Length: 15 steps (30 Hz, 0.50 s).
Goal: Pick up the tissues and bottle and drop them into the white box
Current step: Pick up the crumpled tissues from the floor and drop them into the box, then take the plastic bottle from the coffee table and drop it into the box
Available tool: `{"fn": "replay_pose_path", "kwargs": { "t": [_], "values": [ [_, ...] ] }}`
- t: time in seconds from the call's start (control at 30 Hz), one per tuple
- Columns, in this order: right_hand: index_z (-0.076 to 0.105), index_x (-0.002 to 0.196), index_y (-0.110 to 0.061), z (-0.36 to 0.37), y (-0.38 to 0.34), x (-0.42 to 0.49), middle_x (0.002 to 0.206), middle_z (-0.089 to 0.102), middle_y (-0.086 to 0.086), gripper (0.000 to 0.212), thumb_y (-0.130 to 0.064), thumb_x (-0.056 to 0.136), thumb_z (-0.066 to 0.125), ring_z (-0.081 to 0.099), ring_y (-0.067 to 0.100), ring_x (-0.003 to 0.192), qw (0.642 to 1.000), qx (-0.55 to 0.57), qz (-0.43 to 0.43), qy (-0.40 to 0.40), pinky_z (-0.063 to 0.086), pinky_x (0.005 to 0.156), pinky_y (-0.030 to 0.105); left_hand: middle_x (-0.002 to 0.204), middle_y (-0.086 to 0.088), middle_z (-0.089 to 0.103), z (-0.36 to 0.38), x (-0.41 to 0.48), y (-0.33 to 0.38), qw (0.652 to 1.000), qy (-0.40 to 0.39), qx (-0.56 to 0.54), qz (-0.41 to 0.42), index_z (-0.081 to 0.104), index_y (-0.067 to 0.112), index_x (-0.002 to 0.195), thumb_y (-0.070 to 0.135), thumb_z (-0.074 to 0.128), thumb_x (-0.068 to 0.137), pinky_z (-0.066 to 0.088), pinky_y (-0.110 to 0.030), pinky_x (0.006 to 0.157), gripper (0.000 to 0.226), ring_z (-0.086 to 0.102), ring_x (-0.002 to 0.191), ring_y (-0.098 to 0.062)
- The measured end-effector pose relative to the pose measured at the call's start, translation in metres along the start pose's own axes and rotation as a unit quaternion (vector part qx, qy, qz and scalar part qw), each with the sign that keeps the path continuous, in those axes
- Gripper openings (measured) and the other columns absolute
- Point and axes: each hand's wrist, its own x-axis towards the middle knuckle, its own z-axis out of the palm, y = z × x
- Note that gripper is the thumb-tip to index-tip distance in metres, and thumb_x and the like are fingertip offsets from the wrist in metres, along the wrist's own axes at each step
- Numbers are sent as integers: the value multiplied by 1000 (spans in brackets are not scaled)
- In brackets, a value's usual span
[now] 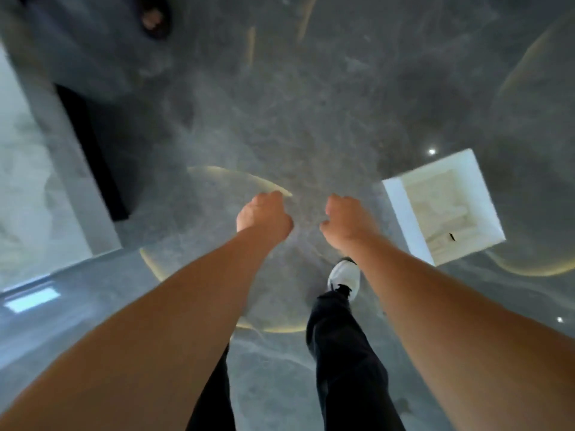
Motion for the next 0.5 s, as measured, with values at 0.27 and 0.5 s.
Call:
{"fn": "replay_pose_path", "kwargs": {
  "t": [0.27,0.5],
  "values": [
    [63,99,-12,100,-172,-4,104,68,14,22,-21,79,61,64,33,99,989,-122,-70,-33,51,80,33,103,-8,63,-3,-23,-247,993,10,-77,-84,62,21,95,21,46,74,48,-36,71,26,62,92,-35],
    [59,97,-14,189,-339,1,106,66,14,19,-22,80,60,61,34,100,969,-183,-155,-66,49,78,35,97,-8,61,-20,-28,-409,977,62,-151,-136,60,20,89,17,44,74,43,-34,66,22,61,90,-36]
  ]
}}
